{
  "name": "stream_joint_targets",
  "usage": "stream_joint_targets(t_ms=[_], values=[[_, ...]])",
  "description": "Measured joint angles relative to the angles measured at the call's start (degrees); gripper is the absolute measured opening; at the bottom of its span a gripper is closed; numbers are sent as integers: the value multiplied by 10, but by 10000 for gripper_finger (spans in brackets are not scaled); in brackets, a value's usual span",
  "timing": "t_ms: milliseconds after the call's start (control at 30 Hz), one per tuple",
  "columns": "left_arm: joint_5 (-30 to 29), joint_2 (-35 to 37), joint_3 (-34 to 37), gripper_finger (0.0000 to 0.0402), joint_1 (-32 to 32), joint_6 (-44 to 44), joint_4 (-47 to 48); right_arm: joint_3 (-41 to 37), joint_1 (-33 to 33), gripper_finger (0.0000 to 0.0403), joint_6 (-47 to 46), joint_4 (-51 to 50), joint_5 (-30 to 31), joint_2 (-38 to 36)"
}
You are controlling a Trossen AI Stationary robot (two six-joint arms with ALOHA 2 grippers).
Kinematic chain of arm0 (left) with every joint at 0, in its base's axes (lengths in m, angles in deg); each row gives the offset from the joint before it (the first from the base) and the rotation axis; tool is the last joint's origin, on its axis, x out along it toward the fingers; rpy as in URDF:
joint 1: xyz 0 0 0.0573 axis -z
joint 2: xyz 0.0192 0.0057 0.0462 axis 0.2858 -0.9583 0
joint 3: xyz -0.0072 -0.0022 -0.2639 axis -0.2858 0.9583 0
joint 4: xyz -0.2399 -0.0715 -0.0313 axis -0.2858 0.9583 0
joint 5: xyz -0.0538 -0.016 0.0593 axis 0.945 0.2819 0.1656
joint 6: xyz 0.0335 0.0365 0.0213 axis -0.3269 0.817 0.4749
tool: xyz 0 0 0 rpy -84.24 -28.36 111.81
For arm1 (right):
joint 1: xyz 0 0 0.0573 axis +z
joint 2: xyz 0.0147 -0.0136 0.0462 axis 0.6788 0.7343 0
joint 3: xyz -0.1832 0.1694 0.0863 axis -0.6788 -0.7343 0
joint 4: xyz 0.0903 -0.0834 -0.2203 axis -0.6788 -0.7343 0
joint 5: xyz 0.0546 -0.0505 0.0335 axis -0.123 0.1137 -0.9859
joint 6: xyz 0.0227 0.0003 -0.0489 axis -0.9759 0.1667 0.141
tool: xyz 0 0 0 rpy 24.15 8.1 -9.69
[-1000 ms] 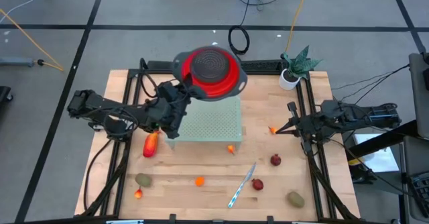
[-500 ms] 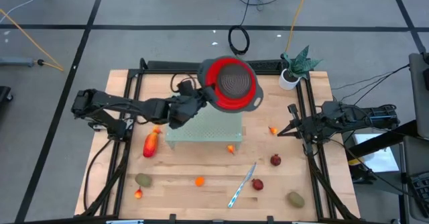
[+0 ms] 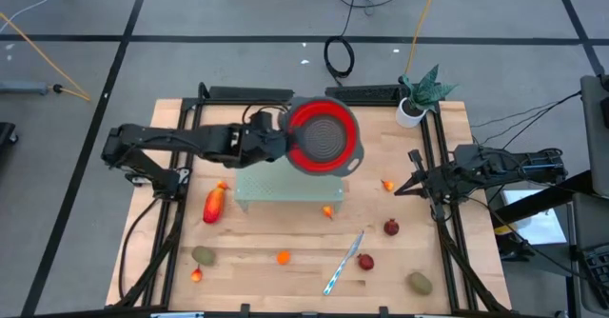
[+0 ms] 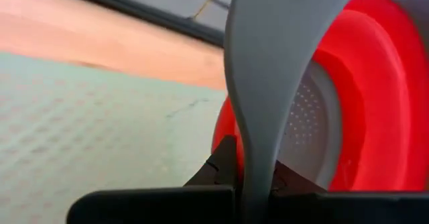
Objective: Pick & Place Fruit
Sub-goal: Put the red strainer bowl on the shelf
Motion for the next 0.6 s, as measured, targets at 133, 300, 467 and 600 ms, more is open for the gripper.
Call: stream_joint_targets(t_ms=[133,300,467,600], values=[[41,1,-39,0,0,-37,115,0,0,0,5,1,0,0],[72,1,-41,0,6,-95,206,0,0,0,13,-9,0,-7],[89,1,-41,0,9,-121,251,0,0,0,9,-14,0,-20],[92,1,-41,0,9,-124,259,-3,0,0,-24,-2,3,-27]])
